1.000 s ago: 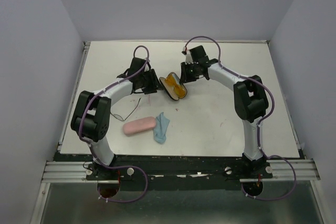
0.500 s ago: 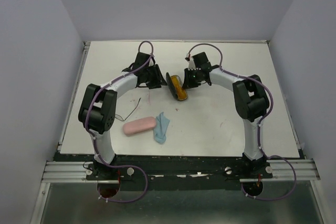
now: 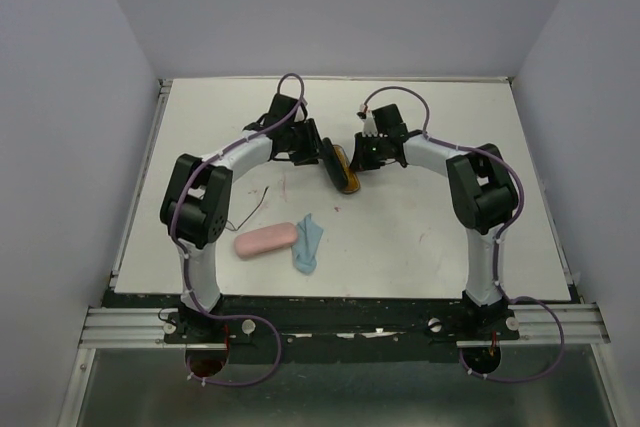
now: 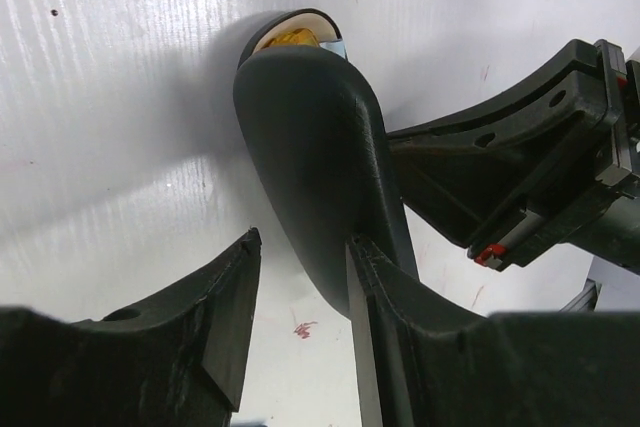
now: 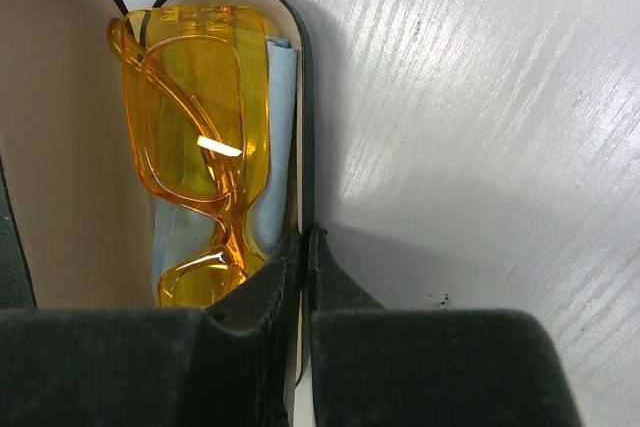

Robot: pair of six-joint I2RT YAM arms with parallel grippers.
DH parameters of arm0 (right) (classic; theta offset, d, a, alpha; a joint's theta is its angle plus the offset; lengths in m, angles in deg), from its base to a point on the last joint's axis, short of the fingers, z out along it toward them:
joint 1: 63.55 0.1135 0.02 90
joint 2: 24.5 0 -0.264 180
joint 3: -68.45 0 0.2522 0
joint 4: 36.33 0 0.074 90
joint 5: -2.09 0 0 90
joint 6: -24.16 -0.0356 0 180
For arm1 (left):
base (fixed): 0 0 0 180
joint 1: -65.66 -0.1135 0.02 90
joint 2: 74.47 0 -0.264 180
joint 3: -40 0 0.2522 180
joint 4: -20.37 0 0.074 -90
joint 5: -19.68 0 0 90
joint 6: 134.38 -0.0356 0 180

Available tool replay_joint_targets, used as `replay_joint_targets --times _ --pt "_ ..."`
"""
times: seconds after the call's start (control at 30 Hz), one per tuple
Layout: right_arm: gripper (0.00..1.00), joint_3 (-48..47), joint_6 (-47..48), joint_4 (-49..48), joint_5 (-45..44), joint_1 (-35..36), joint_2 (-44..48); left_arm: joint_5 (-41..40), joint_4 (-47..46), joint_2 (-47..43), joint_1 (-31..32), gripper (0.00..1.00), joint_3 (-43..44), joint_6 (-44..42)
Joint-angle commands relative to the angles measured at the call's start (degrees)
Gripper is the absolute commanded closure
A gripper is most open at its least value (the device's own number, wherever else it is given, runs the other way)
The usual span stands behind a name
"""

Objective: Organize the sunglasses
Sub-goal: Close the case with sunglasses at the center of the board.

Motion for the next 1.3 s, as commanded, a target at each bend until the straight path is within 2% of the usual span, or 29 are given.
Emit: replay_joint_targets --times 0.0,0.3,0.5,0.63,0.73,0.93,1.07,1.17,1.27 --pt "0.88 1.64 -0.73 -2.10 3.24 0.36 1.70 2.21 3.36 3.43 2.32 0.49 3.26 -0.32" --pt "0.91 4.80 -1.87 -5.17 5.44 0.36 3.54 0.11 15.39 10.81 5.75 0.46 13.54 -0.85" --pt "0.91 6.92 -3.89 -7.02 5.79 0.36 5.56 -4.99 23.13 12.93 6.37 0.46 18.03 -1.02" --pt "0.83 8.15 -6.43 -7.99 4.92 -0.25 7.41 -5.87 27.27 14.60 6.46 0.46 21.11 -1.90" --pt "0.73 9.11 -9.68 -8.69 4.30 -1.66 8.90 -6.31 28.06 14.95 6.81 0.46 21.99 -2.43" --pt "0.63 12.10 -14.70 -10.89 5.78 -5.35 10.84 -6.32 30.96 16.88 7.42 0.44 25.94 -3.31" --pt "0.49 13.86 -16.10 -14.05 8.95 -6.76 11.90 -4.74 29.83 17.24 8.04 0.39 26.82 -3.83" --pt "0.45 14.48 -16.89 -14.23 8.17 -7.20 12.69 -3.42 29.56 17.76 8.21 0.37 28.49 -3.92" --pt "0.44 15.00 -17.25 -14.23 7.20 -8.07 12.69 -2.19 28.25 17.68 8.13 0.36 29.46 -3.75"
